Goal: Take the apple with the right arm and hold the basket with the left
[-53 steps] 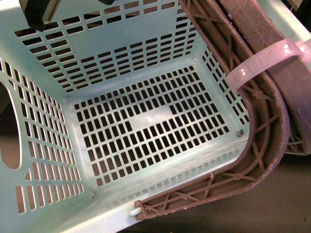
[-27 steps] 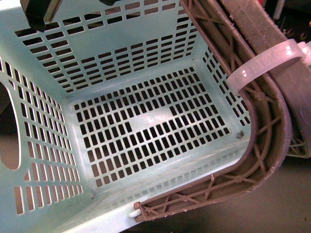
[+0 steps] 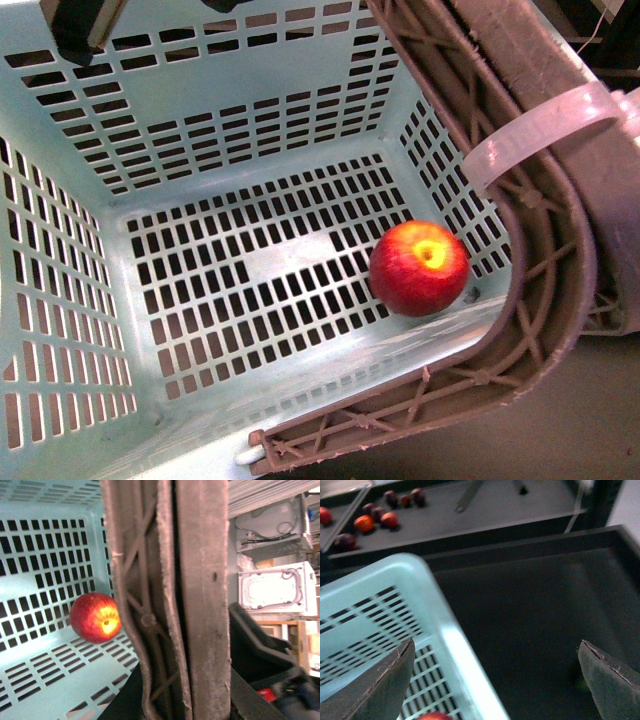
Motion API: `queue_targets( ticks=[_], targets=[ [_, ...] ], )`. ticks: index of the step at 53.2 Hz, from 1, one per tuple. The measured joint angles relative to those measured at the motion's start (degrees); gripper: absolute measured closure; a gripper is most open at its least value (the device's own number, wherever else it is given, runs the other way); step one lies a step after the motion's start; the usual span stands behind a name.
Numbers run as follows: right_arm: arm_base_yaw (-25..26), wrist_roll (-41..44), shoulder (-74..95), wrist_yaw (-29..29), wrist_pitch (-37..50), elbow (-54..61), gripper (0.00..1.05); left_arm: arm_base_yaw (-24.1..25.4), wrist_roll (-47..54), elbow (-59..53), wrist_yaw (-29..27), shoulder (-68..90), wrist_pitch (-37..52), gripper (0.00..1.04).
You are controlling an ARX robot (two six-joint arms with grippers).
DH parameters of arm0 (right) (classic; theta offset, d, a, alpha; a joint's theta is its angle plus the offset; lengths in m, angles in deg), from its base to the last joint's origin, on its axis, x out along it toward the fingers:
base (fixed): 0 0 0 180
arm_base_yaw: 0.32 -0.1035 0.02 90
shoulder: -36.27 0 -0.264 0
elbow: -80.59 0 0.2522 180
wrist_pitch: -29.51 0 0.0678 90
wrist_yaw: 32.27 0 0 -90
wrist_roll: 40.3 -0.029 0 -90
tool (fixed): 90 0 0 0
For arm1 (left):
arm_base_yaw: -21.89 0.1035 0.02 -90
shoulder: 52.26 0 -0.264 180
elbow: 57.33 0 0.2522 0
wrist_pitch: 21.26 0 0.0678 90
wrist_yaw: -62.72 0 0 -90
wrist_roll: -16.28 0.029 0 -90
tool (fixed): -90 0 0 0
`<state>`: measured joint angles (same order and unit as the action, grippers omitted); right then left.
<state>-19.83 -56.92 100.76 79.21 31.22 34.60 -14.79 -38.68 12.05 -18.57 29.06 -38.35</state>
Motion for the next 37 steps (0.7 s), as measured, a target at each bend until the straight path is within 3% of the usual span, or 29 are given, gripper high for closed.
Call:
queue_targets(
  ticks=[7, 11, 14, 20, 33, 37],
  targets=[
    [2.2, 1.4, -6.1, 2.9, -1.7, 1.4, 0.10, 0.1, 0.2, 0.0, -0.3, 0.0, 0.0, 0.87],
    [4.3, 8.5, -7.9, -5.6, 12.5, 7.4, 0.24, 0.0, 0.3, 0.0, -0.3, 0.0, 0.0, 0.87],
    [5.9, 12.4, -9.7, -8.6, 18.0, 11.8, 0.37, -0.1, 0.3, 0.0, 0.1, 0.0, 0.0, 0.87],
    [8.9, 15.0, -14.4, -11.2, 19.1, 17.2, 0.61, -0.1, -0.1, 0.0, 0.1, 0.0, 0.0, 0.87],
    [12.4, 16.1, -21.3, -14.7, 18.2, 23.1, 1.02, 0.0, 0.1, 0.0, -0.1, 0.0, 0.0, 0.87],
    [13.2, 16.3, -23.3, -15.5, 17.4, 24.3, 1.03, 0.0, 0.0, 0.0, -0.1, 0.0, 0.0, 0.87]
  ],
)
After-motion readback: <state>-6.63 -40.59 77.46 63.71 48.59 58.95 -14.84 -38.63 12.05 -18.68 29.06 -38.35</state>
